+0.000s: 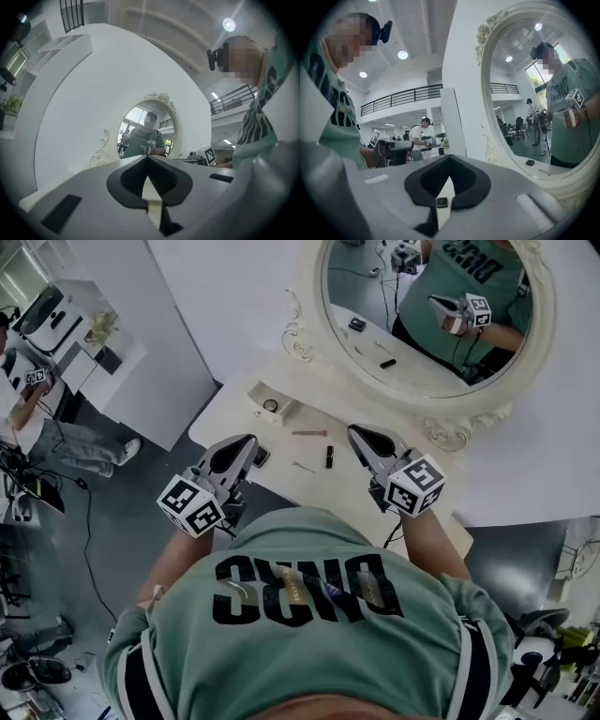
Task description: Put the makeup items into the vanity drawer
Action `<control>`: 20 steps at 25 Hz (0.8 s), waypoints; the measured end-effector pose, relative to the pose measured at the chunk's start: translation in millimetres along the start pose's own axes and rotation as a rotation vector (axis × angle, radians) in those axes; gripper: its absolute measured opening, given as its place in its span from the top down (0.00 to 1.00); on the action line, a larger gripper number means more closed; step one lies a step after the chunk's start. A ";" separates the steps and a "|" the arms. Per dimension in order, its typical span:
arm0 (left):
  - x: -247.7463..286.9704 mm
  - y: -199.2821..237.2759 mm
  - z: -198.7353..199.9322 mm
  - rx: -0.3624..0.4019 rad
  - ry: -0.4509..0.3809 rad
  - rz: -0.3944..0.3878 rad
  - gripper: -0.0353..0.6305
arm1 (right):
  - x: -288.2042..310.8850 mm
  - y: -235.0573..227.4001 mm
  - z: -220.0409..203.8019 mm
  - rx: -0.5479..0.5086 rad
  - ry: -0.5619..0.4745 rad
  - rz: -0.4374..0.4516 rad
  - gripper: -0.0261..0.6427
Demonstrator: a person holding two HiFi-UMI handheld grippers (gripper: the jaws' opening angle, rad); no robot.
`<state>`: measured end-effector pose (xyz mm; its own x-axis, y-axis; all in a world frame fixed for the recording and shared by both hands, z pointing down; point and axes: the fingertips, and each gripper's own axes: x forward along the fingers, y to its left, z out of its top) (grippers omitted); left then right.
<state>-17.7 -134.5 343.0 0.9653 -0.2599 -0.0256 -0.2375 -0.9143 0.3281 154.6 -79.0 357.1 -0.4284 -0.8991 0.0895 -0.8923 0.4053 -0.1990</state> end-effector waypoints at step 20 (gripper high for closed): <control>-4.6 1.5 1.8 -0.006 -0.006 0.011 0.95 | 3.2 4.2 4.5 -0.023 0.017 0.022 0.95</control>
<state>-22.7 -135.3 341.9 0.9619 -0.2721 -0.0270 -0.2478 -0.9093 0.3345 150.2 -80.9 352.2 -0.4499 -0.8873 0.1015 -0.8856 0.4286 -0.1789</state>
